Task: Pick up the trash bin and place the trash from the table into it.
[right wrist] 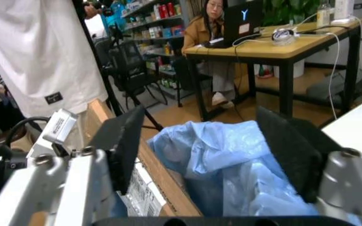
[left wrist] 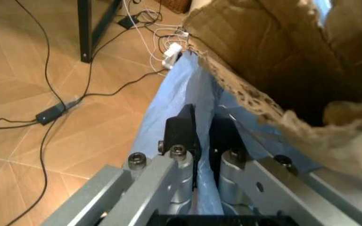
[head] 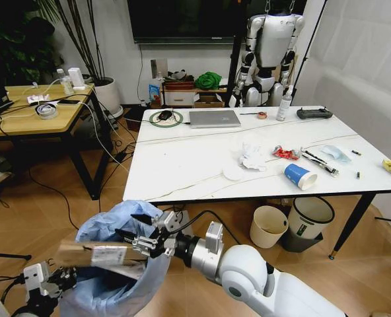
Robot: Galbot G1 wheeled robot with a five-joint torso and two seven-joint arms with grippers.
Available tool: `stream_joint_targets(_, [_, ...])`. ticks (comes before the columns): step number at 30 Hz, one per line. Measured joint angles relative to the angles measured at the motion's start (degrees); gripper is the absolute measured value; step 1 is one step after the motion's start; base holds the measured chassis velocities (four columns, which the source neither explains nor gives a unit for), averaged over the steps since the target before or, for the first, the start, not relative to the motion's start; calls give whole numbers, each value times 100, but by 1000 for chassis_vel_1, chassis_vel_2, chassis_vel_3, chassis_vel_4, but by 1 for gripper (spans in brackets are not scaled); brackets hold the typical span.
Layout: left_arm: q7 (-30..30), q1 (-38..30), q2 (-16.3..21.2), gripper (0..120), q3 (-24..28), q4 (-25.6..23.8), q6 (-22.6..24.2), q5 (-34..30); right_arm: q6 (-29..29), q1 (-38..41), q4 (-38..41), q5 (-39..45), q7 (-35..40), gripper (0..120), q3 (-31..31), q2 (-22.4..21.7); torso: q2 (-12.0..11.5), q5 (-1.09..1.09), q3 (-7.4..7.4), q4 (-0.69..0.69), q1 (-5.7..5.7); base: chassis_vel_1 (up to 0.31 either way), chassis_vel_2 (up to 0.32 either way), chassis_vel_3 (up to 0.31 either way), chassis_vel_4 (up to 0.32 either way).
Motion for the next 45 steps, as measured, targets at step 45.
stream_joint_targets(45, [-959, -450, 632, 0, 697, 893, 818, 56, -171, -1004, 231, -83, 275, 100, 1866, -429, 0, 1, 0, -1, 0, 0, 0, 0, 0])
